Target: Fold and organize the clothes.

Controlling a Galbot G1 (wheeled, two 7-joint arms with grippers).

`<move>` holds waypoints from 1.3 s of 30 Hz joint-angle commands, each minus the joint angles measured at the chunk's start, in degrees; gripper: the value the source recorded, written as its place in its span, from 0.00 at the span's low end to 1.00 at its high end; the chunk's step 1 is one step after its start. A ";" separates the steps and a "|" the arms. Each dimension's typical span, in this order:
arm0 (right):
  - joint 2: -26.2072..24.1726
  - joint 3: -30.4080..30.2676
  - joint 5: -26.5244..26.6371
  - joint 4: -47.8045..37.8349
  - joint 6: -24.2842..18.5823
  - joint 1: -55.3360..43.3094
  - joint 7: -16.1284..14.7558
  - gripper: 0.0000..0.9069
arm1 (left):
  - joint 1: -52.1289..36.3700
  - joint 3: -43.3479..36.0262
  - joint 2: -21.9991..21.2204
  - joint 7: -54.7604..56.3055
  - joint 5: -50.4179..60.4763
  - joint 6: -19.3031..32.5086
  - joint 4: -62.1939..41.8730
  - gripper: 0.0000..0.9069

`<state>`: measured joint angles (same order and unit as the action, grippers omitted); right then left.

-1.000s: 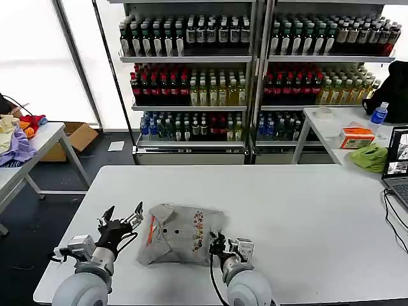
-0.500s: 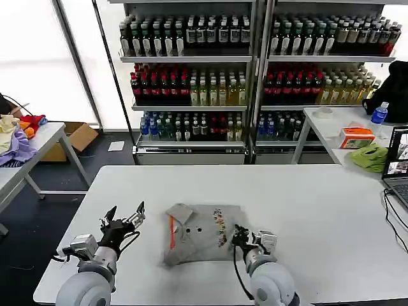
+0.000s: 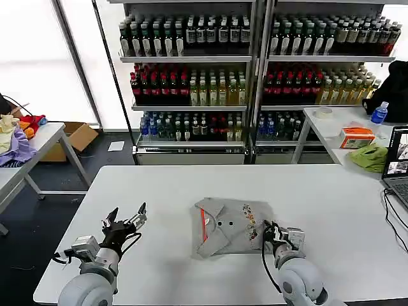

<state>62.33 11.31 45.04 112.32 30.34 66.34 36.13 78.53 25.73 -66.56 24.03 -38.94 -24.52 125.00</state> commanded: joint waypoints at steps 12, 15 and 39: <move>1.20 -1.34 -3.20 14.08 1.37 13.52 -2.02 1.00 | 1.54 -0.37 -0.48 -0.31 0.26 0.14 1.14 1.00; 1.43 -0.62 0.69 13.73 1.40 13.86 -0.12 1.00 | 2.00 -0.29 -0.44 -0.39 0.26 0.16 1.30 1.00; 0.15 7.93 14.60 16.31 2.74 11.22 2.57 1.00 | 3.84 0.95 -0.88 -1.17 2.68 0.28 3.79 1.00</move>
<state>63.10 14.31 54.72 123.40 32.36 77.33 38.24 81.71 26.34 -67.31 23.27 -38.11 -24.52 128.05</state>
